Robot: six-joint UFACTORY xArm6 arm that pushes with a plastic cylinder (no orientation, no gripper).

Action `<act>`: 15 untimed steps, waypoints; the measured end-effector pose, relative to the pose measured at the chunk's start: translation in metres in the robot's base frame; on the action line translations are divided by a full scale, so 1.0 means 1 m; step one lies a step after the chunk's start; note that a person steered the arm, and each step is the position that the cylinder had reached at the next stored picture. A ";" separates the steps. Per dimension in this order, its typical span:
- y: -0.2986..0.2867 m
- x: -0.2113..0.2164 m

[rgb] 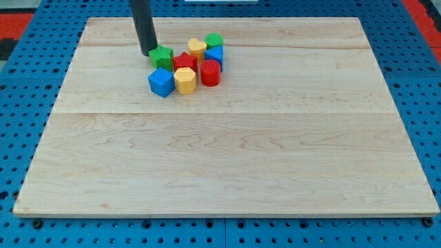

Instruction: Separate the yellow heart and green circle from each other

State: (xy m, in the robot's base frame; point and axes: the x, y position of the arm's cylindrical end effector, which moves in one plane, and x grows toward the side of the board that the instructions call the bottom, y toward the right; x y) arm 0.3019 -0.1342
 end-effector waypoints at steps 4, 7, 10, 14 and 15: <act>0.009 0.081; 0.013 0.082; 0.090 0.001; 0.143 -0.059; 0.092 -0.062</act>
State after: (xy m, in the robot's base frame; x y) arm 0.2403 -0.0425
